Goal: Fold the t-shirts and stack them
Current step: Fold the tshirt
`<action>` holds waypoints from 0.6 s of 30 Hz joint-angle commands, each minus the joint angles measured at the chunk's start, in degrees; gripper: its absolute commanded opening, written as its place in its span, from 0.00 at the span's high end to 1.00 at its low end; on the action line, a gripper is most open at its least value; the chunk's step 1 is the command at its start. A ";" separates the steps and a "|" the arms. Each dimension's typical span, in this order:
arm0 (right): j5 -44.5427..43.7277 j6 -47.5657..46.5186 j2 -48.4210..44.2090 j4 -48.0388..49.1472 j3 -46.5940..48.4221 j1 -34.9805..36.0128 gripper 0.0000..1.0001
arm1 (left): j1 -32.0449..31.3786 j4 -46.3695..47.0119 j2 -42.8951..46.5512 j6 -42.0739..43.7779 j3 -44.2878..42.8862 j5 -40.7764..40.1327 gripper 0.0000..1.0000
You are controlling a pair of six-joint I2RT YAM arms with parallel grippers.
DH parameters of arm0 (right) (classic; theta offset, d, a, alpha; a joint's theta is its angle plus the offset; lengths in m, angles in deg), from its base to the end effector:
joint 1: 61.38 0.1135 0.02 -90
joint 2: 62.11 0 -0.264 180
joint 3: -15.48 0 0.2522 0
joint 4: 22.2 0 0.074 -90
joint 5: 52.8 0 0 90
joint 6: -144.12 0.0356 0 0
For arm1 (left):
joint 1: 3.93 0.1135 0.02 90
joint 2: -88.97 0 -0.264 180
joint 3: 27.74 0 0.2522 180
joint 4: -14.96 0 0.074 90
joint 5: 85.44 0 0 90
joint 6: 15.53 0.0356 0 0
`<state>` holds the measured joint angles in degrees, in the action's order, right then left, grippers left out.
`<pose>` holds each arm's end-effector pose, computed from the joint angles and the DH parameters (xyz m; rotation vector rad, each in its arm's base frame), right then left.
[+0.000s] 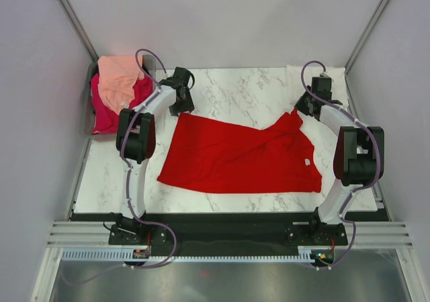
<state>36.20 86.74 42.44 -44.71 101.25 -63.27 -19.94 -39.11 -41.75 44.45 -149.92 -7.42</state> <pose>0.4072 -0.0141 0.2155 0.6924 2.1984 0.2571 0.4747 -0.1285 0.1795 -0.3863 2.5945 0.0034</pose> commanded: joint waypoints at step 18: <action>3.10 0.51 2.23 4.09 -1.17 0.04 1.00 | -0.07 -0.03 -5.60 -1.27 -5.66 -2.16 0.70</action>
<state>38.56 86.93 44.13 -42.59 100.50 -63.27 -19.72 -40.27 -45.51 44.39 -153.53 -9.37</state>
